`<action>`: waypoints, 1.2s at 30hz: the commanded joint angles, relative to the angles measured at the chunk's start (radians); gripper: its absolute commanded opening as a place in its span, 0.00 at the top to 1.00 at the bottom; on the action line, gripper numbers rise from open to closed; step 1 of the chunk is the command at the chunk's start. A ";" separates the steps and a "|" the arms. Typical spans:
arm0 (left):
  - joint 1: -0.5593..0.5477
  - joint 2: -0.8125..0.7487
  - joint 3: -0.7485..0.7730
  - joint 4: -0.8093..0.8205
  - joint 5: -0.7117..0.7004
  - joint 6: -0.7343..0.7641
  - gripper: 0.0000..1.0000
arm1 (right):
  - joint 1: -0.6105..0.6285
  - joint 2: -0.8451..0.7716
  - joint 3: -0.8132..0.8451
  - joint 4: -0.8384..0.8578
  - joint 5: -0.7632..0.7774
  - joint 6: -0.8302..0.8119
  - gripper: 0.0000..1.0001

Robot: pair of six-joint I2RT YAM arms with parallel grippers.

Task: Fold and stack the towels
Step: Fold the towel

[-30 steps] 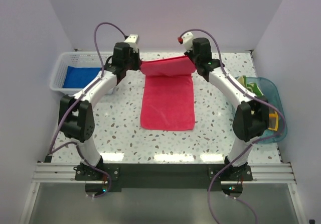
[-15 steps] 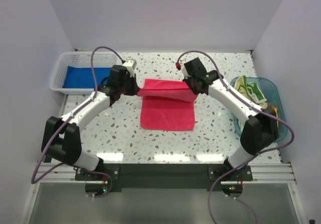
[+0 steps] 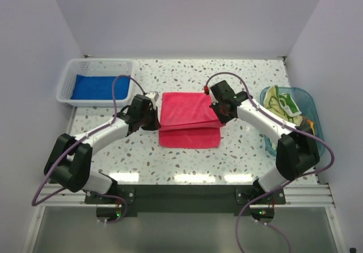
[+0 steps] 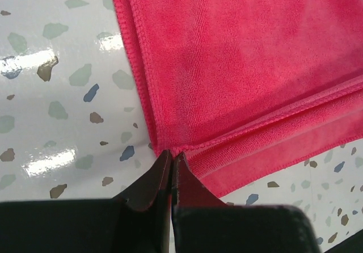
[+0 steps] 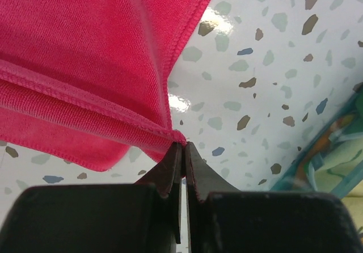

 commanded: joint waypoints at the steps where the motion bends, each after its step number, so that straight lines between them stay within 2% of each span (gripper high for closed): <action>1: 0.007 -0.013 -0.022 -0.013 -0.119 -0.002 0.97 | -0.024 -0.020 -0.022 -0.018 0.025 0.006 1.00; 7: 0.004 -0.003 -0.029 -0.022 -0.113 0.006 0.95 | -0.024 0.016 -0.071 -0.032 -0.052 0.050 1.00; 17: -0.018 -0.017 -0.071 -0.024 -0.110 -0.014 0.94 | -0.024 0.053 -0.107 0.005 -0.074 0.093 1.00; 27: -0.016 -0.058 0.024 -0.097 -0.145 -0.005 0.94 | -0.026 -0.007 0.013 -0.044 0.000 0.076 1.00; 36: -0.028 -0.125 -0.035 -0.122 -0.078 -0.017 0.91 | -0.024 -0.056 -0.053 -0.069 -0.017 0.095 1.00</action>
